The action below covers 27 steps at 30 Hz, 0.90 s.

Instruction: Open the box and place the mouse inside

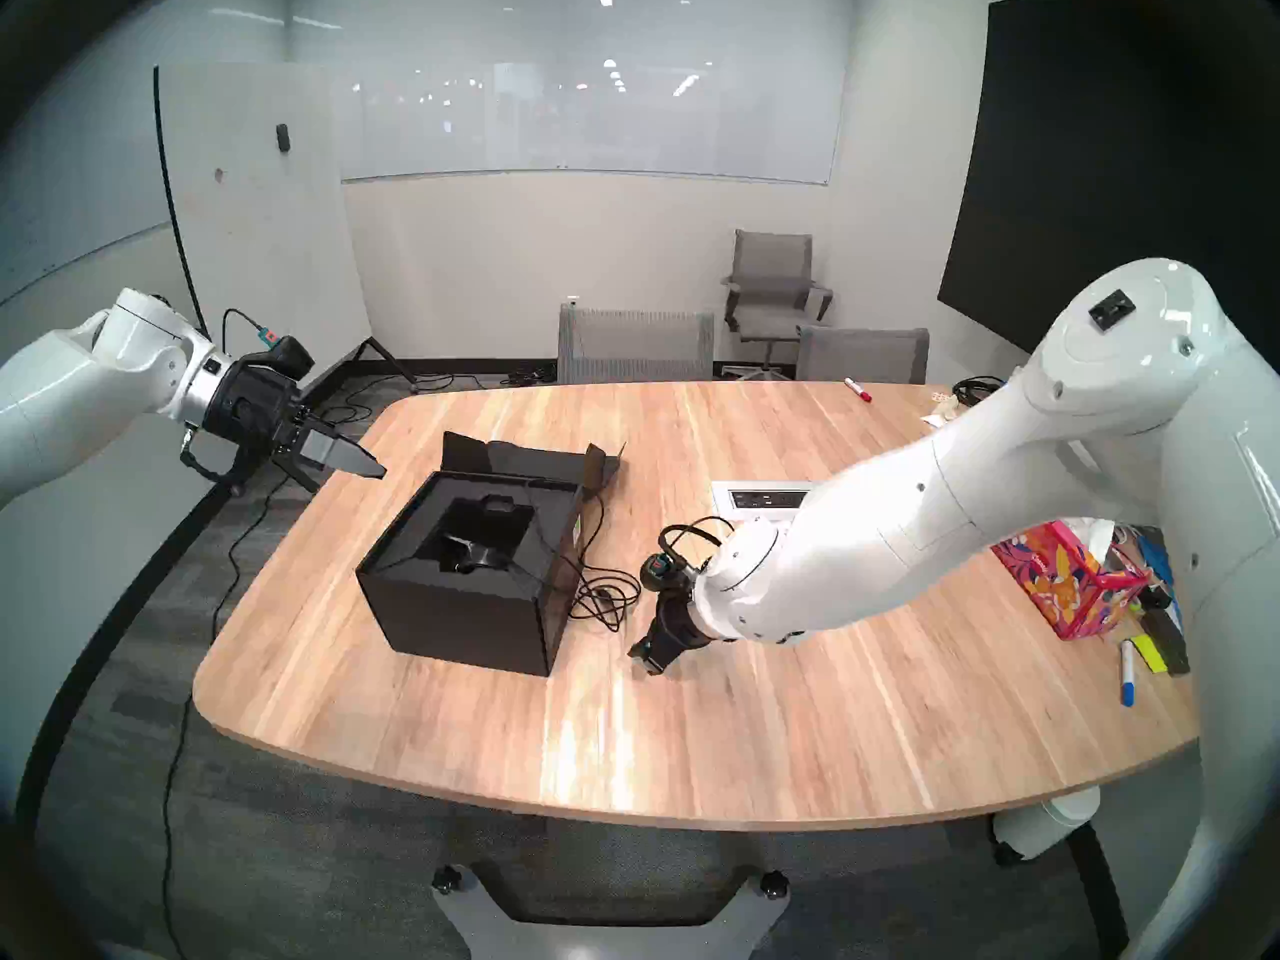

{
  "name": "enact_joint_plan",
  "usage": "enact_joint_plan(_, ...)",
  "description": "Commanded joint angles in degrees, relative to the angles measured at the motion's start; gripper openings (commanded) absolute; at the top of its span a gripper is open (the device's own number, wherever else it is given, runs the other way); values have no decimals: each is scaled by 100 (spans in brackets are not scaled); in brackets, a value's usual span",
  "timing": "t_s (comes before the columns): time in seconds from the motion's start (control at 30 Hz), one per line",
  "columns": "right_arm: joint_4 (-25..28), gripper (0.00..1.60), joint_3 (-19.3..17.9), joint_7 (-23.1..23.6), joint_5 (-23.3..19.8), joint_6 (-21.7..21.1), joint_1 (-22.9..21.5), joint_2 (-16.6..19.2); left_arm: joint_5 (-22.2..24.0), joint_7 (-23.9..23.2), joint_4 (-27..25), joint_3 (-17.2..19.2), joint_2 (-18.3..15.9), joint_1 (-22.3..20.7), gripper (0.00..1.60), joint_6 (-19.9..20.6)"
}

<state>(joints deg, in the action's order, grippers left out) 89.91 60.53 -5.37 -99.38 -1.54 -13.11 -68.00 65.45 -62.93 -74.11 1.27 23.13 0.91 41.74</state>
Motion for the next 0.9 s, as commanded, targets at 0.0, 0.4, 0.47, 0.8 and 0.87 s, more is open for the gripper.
enact_joint_plan(0.0, -363, 160, -57, 215, 181, 110, 49, -146, 34, -121, 4, 79, 2, -110, 160, -7)
enact_joint_plan(0.4, -729, 160, -120, 314, 375, 251, 234, -239, 34, -123, 5, 76, 2, -112, 160, -8)
enact_joint_plan(0.47, -793, 160, -125, 320, 412, 280, 267, -254, 34, -123, 5, 76, 2, -112, 160, -8)
enact_joint_plan(0.8, -1066, 160, -175, 303, 567, 475, 451, -288, 34, -125, 6, 73, 3, -114, 160, -8)
enact_joint_plan(0.87, -1184, 160, -195, 355, 584, 508, 522, -320, 35, -124, 6, 73, 3, -114, 160, -8)
